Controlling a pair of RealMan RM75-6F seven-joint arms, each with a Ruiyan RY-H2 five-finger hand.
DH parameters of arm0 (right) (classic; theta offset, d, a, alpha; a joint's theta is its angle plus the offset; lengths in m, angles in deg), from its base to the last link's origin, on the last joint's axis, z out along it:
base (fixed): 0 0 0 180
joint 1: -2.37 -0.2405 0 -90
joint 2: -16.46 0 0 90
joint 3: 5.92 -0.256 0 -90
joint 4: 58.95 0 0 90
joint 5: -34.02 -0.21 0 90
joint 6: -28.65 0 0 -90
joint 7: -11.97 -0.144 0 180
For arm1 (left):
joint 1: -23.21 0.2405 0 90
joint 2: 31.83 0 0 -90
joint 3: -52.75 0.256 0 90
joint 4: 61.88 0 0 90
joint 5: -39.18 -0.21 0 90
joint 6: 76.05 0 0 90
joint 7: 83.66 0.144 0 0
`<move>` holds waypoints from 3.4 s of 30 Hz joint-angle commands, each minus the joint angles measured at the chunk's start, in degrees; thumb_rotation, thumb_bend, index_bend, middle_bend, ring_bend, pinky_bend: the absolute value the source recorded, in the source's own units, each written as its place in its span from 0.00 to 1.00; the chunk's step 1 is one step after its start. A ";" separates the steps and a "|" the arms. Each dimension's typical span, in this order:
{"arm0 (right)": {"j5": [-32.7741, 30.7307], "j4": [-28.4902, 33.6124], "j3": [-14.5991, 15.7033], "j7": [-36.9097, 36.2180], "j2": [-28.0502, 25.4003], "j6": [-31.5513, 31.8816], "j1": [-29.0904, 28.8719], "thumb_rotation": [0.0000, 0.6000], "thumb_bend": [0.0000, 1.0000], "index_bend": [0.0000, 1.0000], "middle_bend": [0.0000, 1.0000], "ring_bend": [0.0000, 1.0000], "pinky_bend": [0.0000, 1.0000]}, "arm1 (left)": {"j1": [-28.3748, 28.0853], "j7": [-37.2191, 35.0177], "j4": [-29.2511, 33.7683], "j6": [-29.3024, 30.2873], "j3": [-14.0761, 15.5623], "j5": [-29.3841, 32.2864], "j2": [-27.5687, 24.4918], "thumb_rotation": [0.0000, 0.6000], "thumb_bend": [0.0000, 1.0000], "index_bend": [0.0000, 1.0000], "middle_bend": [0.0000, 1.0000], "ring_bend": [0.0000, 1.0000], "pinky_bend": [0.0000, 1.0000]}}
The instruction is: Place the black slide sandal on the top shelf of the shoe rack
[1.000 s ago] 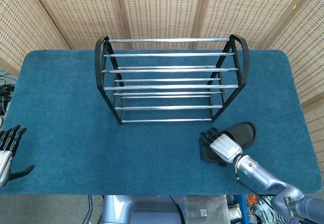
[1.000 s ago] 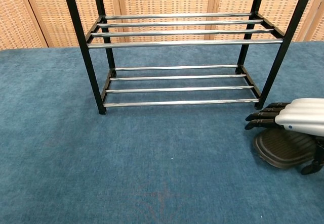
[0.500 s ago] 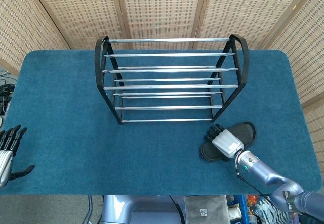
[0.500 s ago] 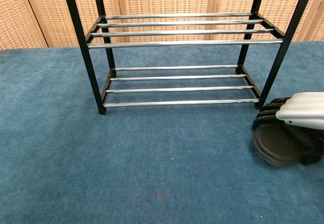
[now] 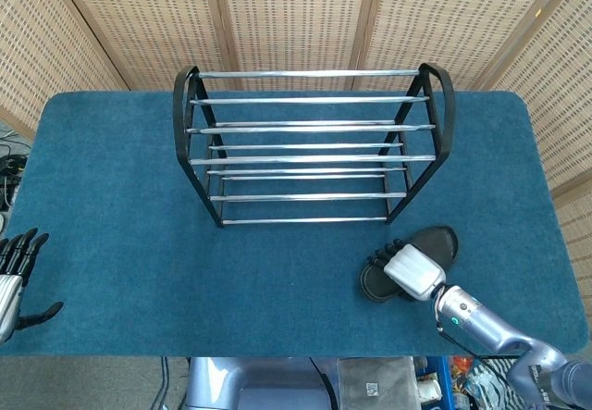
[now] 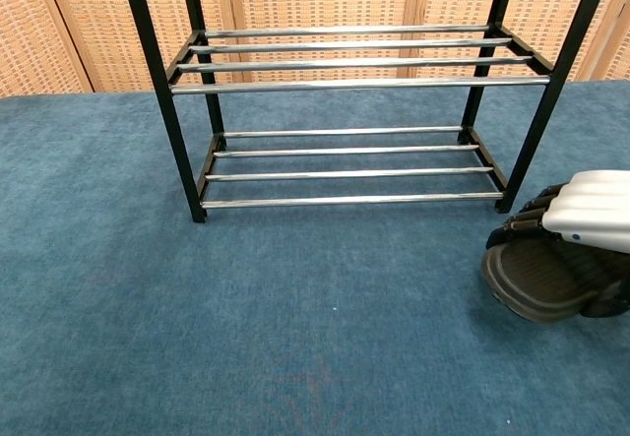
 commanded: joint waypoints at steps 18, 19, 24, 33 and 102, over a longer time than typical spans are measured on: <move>28.51 11.75 8.14 6.43 -12.21 17.71 -1.72 1.00 0.69 0.48 0.48 0.26 0.34 | 0.28 -0.79 -0.17 0.85 0.16 -0.62 -0.24 1.00 0.17 0.00 0.00 0.00 0.00; 30.35 10.65 8.06 6.56 -12.18 19.08 -2.11 1.00 0.70 0.48 0.48 0.26 0.34 | 0.26 -0.80 -0.14 0.79 0.13 -0.54 -0.24 1.00 0.17 0.00 0.00 0.00 0.00; 37.52 4.64 7.52 7.93 -11.84 25.43 -3.28 1.00 0.72 0.48 0.48 0.26 0.35 | 0.15 -0.73 -0.18 0.54 0.08 -0.31 -0.21 1.00 0.17 0.00 0.00 0.00 0.00; 43.49 0.54 6.29 9.33 -13.85 33.47 -4.41 1.00 0.75 0.48 0.48 0.26 0.38 | -0.16 0.50 0.03 -0.14 0.14 -0.09 0.16 1.00 0.17 0.00 0.00 0.00 0.00; 17.47 -7.71 -6.64 2.65 -9.64 -4.34 -35.13 1.00 0.39 0.03 0.00 0.00 0.00 | -4.03 -1.72 -0.53 -7.80 -2.29 8.50 -0.71 1.00 0.17 0.00 0.00 0.00 0.00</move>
